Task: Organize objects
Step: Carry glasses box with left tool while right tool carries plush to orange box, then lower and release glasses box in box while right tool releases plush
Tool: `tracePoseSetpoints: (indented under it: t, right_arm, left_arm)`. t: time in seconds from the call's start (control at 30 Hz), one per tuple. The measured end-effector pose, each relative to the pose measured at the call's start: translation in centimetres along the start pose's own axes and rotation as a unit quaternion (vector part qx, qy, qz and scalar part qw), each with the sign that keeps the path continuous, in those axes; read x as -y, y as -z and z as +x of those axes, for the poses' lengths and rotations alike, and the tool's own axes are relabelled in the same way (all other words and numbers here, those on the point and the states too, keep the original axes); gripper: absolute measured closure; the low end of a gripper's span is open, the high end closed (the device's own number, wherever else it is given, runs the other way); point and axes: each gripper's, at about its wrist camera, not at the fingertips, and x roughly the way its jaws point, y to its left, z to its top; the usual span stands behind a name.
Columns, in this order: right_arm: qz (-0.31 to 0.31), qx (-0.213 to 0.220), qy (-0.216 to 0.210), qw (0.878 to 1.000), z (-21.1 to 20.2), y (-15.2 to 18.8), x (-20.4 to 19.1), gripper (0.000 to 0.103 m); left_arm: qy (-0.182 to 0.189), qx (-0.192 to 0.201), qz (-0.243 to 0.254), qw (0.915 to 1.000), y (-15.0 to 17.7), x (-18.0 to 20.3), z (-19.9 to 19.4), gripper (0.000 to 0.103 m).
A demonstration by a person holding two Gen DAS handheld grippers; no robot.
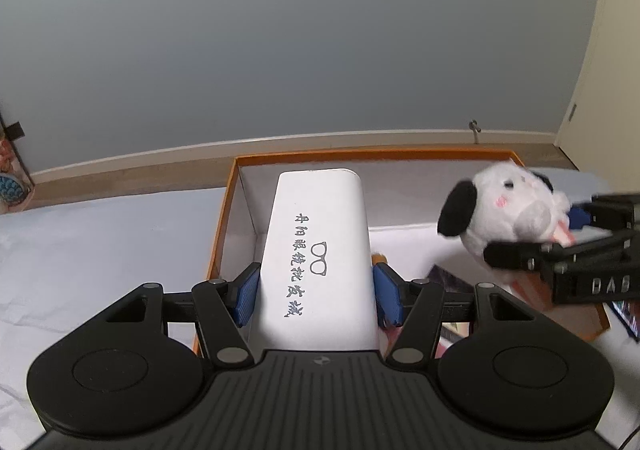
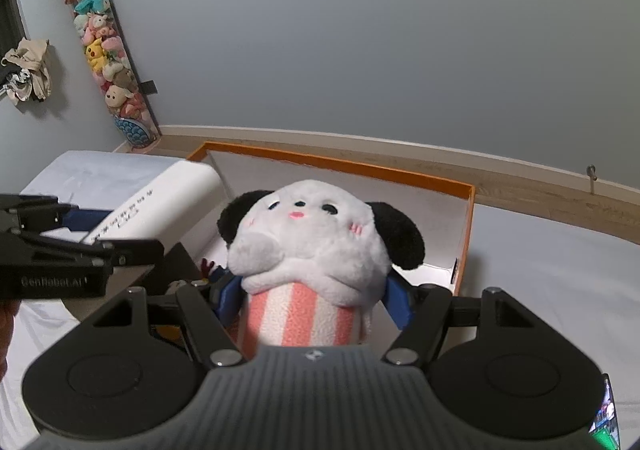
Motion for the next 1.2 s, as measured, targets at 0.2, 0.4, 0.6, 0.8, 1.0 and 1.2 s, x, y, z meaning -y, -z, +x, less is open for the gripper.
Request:
tracePoseSetpoints:
  t: [0.2,0.4,0.6,0.8,1.0,1.2]
  right_arm:
    - [-0.01,-0.024,0.008,1.0,2.1,-0.4,0.0,0.032]
    - [-0.041,-0.053,0.022,0.997,4.2,-1.5,-0.9,0.032]
    - [-0.065,-0.076,0.041,0.994,5.7,-1.9,-0.9,0.031]
    - [-0.085,-0.086,0.06,0.991,6.9,-2.0,-1.0,0.031]
    - [-0.093,-0.086,0.057,0.99,7.6,-2.8,-0.9,0.031]
    - [-0.098,-0.092,0.065,0.989,8.5,-3.2,-1.4,0.026]
  left_arm:
    - [-0.004,-0.023,0.005,0.9997,0.4,0.3,1.8,0.034]
    - [-0.008,-0.044,0.008,0.999,0.5,-0.2,2.0,0.034]
    - [-0.013,-0.056,0.01,0.9983,0.8,-0.4,2.2,0.034]
    - [-0.011,-0.057,0.009,0.9982,0.5,0.6,1.1,0.034]
    - [-0.015,-0.058,0.006,0.9982,0.4,1.3,0.9,0.034]
    - [-0.019,-0.056,0.009,0.9982,0.5,1.5,1.4,0.029]
